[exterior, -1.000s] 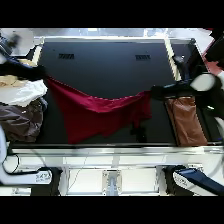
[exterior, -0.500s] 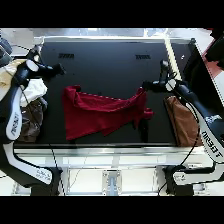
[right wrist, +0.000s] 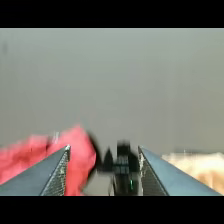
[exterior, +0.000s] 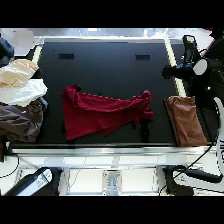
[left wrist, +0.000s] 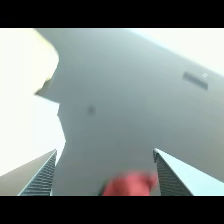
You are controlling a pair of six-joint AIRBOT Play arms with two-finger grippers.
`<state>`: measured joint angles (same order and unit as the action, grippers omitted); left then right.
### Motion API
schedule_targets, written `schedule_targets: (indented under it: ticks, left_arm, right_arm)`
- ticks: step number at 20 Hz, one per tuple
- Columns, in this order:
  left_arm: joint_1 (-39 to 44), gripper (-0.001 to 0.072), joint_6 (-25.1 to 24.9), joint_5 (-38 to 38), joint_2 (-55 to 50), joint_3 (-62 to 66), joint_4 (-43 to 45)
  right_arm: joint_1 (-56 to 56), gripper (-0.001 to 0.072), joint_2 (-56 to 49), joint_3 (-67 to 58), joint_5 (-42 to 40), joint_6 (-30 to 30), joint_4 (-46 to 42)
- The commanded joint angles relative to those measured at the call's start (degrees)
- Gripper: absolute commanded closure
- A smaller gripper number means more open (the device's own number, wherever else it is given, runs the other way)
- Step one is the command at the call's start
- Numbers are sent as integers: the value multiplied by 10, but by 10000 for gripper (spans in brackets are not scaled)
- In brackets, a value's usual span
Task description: Fold the shirts.
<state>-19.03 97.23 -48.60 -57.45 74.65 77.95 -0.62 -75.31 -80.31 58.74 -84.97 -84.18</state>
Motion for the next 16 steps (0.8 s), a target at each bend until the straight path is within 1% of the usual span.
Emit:
schedule_targets:
  ticks: [1,3,5,6,7,8,9,11,14,16]
  left_arm:
    - [-17,7,160,-28,163,-236,1]
    - [-17,7,232,6,242,-383,-28]
    - [-17,7,319,32,306,-496,-91]
    - [-17,7,324,31,331,-542,-139]
    - [-16,30,324,32,351,-576,-171]
    - [-15,142,325,35,368,-604,-187]
    - [-13,196,324,34,377,-620,-186]
    - [-11,196,321,33,383,-629,-189]
    - [21,206,250,38,371,-628,-193]
    - [60,206,238,36,350,-628,-195]
  right_arm:
    - [-18,218,29,59,80,9,11]
    - [-36,218,32,88,77,9,21]
    - [-52,218,33,90,73,9,21]
    - [-56,218,35,89,67,9,21]
    - [-57,218,39,88,60,8,27]
    - [-57,218,43,88,53,7,30]
    - [-57,218,48,88,47,7,31]
    - [-57,218,57,88,41,7,31]
    - [-57,218,69,88,26,6,33]
    - [-57,218,72,88,18,4,34]
